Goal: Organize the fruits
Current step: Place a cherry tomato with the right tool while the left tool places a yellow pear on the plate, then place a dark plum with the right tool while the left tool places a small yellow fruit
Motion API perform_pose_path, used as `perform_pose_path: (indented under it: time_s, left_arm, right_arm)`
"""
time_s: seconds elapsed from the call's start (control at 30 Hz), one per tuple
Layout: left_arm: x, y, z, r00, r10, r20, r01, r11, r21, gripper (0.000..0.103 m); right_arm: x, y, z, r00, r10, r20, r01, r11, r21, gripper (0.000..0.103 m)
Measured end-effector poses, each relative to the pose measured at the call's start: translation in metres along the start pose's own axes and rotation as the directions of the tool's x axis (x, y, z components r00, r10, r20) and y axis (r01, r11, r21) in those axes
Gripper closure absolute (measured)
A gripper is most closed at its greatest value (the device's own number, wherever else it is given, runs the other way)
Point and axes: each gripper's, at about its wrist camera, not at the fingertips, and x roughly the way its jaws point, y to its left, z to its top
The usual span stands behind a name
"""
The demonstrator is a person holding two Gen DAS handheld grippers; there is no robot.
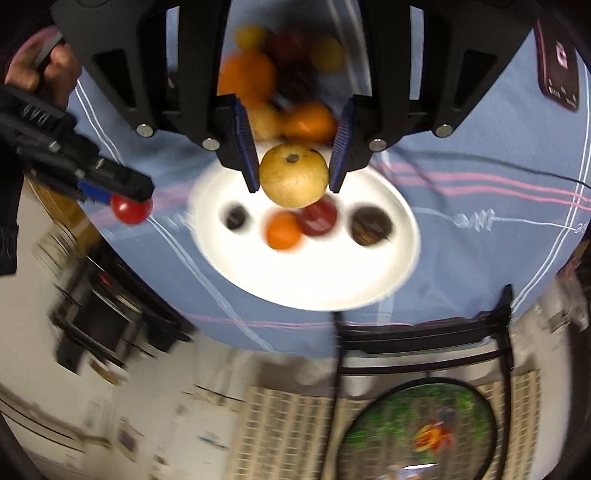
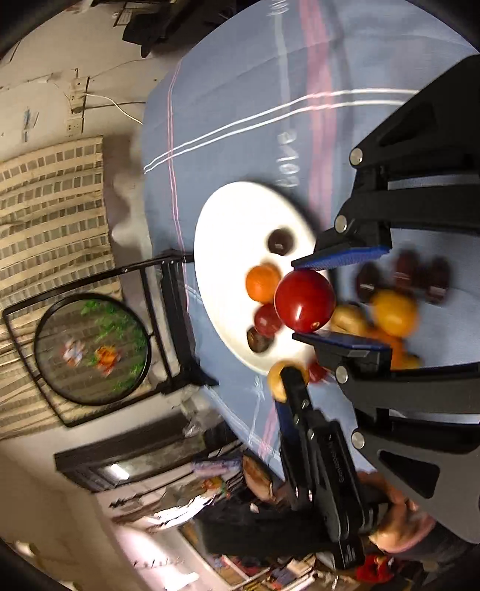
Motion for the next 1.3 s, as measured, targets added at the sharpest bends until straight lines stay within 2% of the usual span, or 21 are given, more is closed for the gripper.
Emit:
perform_pose_path:
  time_s: [0.13,0.2,0.3,0.37,0.4,0.43,0.47,0.53,0.6,0.67,0.73,0.83,0.97,1.1,1.2,1.3]
  left_arm:
    - [0.023,0.015,0.016,1.0,0.025,-0.016,-0.025,0.999,-0.031,0.064]
    - [0.035,0.02,0.018,0.999,0.035,-0.033,-0.036,0.999,-0.04,0.064]
    - [0.045,0.022,0.02,0.997,0.057,-0.046,-0.058,0.998,-0.032,0.064]
    - [0.047,0.023,0.018,0.997,0.063,-0.042,-0.065,0.997,-0.037,0.061]
    - [0.048,0.025,0.018,0.997,0.068,-0.037,-0.069,0.997,-0.038,0.05]
    - [0.047,0.025,0.017,0.996,0.085,-0.03,-0.086,0.996,-0.039,0.034]
    - [0.043,0.028,0.017,0.995,0.103,-0.011,-0.104,0.993,-0.051,0.029]
    - [0.031,0.03,0.017,0.995,0.094,0.015,-0.093,0.993,-0.073,0.022]
    - [0.017,0.033,0.014,0.996,0.085,0.03,-0.081,0.991,-0.109,0.01]
    - [0.003,0.035,0.01,0.992,0.114,0.061,-0.105,0.986,-0.132,0.01]
    - [-0.005,0.032,0.01,0.986,0.151,0.075,-0.142,0.983,-0.112,0.009]
    - [-0.015,0.028,0.005,0.976,0.203,0.079,-0.196,0.977,-0.088,0.007]
    - [-0.026,0.024,-0.002,0.978,0.195,0.076,-0.189,0.979,-0.074,0.006]
    - [-0.032,0.024,-0.009,0.979,0.194,0.068,-0.19,0.98,-0.068,0.005]
    - [-0.034,0.026,-0.015,0.978,0.201,0.062,-0.197,0.978,-0.067,0.005]
    - [-0.037,0.029,-0.019,0.977,0.207,0.059,-0.203,0.977,-0.07,0.005]
  right_arm:
    - [0.058,-0.004,0.013,0.995,-0.063,-0.077,0.061,0.998,-0.035,0.071]
    - [0.076,-0.004,0.013,0.992,-0.067,-0.107,0.062,0.997,-0.049,0.071]
    - [0.088,-0.004,0.013,0.989,-0.07,-0.129,0.062,0.996,-0.064,0.07]
    - [0.091,-0.002,0.014,0.988,-0.069,-0.137,0.059,0.995,-0.077,0.066]
    - [0.092,-0.002,0.014,0.988,-0.079,-0.134,0.067,0.994,-0.091,0.065]
    - [0.093,-0.001,0.013,0.987,-0.086,-0.135,0.072,0.992,-0.104,0.064]
    - [0.091,-0.001,0.012,0.987,-0.089,-0.137,0.074,0.991,-0.11,0.064]
    - [0.083,-0.001,0.009,0.987,-0.08,-0.136,0.065,0.992,-0.112,0.064]
    - [0.072,0.0,0.009,0.989,-0.082,-0.127,0.067,0.991,-0.116,0.064]
    - [0.061,0.0,0.008,0.991,-0.082,-0.11,0.069,0.991,-0.11,0.063]
    - [0.047,0.0,0.0,0.992,-0.087,-0.09,0.077,0.991,-0.111,0.06]
    - [0.029,-0.005,-0.025,0.988,-0.113,-0.102,0.105,0.991,-0.088,0.06]
    - [0.008,-0.005,-0.056,0.982,-0.112,-0.151,0.107,0.993,-0.039,0.06]
    - [-0.002,0.012,-0.081,0.967,-0.14,-0.213,0.123,0.988,-0.091,0.06]
    - [0.002,0.022,-0.089,0.954,-0.182,-0.239,0.152,0.979,-0.135,0.06]
    - [0.005,0.023,-0.09,0.95,-0.198,-0.242,0.168,0.976,-0.139,0.06]
